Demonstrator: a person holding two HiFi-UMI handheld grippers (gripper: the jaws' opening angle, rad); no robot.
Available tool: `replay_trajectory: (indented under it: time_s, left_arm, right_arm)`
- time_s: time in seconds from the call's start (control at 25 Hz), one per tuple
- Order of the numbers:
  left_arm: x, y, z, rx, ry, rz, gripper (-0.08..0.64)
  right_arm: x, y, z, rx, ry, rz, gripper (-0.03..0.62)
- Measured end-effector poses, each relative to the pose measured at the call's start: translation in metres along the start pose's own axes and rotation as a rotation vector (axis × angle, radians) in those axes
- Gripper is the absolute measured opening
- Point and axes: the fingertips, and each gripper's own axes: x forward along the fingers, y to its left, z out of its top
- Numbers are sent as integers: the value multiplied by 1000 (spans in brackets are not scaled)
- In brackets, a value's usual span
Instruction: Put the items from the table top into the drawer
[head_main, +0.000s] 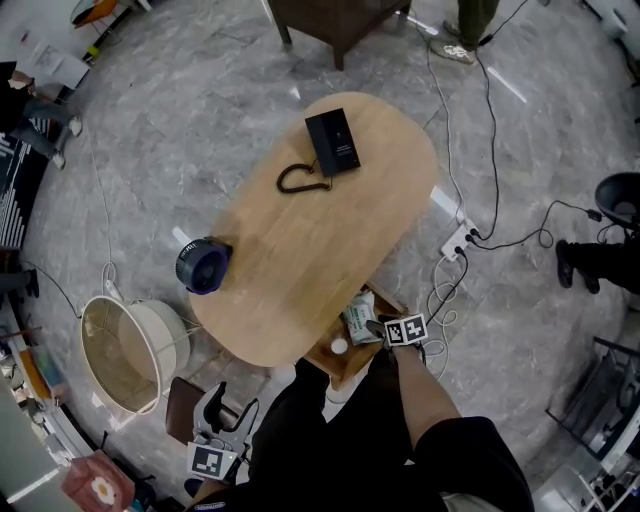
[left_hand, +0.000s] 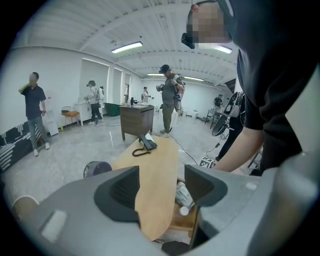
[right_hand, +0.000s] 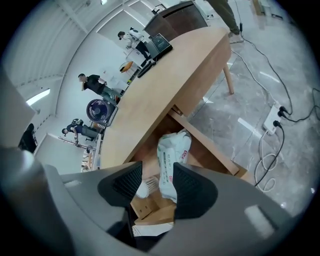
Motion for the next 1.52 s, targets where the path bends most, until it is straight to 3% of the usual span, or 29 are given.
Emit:
replay_trajectory:
  time_s: [0.4, 0.56, 0.88, 1.28, 1.52]
  left_arm:
    - [-15, -4, 36, 9, -64, 37, 295]
    - [-16, 0, 40, 1, -84, 66, 295]
    - [-28, -20, 74, 106, -92, 45, 295]
    - [-35, -30, 158, 202, -213, 50, 295]
    - [-30, -20, 204, 218, -277, 77, 295]
  right_arm:
    - [-69, 61, 0, -98, 19, 112, 227]
    - [-102, 86, 17, -161, 9, 154, 227]
    - [-166, 135, 29, -211, -36, 231, 227]
    - [-276, 211, 71, -307, -185, 345, 215]
    - [-339, 249, 102, -345, -303, 382, 213]
